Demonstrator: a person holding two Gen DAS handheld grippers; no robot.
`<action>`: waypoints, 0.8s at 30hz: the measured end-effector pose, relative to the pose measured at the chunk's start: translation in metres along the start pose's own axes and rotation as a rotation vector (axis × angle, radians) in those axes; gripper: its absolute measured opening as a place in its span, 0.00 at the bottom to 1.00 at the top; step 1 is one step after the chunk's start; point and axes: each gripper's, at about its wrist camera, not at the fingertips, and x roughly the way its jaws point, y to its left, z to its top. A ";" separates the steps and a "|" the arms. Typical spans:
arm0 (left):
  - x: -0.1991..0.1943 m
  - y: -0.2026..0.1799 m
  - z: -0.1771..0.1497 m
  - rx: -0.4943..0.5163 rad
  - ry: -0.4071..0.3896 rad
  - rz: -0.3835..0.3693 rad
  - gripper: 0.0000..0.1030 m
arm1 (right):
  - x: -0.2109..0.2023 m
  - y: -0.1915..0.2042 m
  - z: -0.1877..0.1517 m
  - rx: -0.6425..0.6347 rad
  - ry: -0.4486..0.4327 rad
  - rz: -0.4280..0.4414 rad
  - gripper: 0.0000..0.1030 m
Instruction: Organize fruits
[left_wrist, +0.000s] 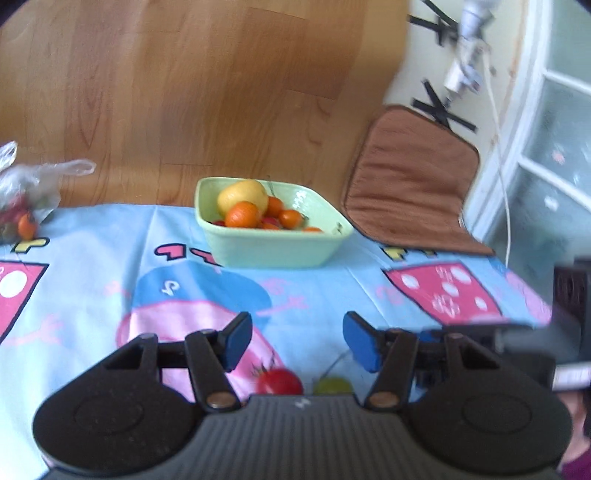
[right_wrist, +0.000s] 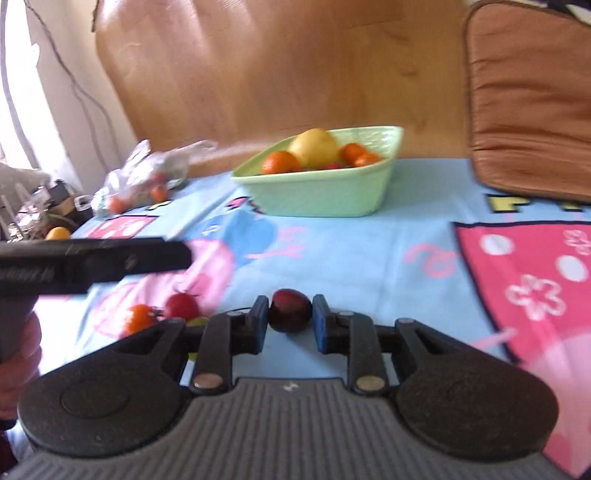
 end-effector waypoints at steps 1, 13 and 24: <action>0.000 -0.010 -0.005 0.047 0.007 0.006 0.53 | -0.006 -0.004 -0.004 0.002 -0.006 -0.019 0.27; 0.020 -0.057 -0.035 0.222 0.072 0.044 0.39 | -0.046 -0.008 -0.042 -0.099 -0.059 -0.108 0.27; 0.004 -0.056 -0.051 0.102 0.077 0.000 0.28 | -0.055 0.002 -0.052 -0.132 -0.067 -0.090 0.27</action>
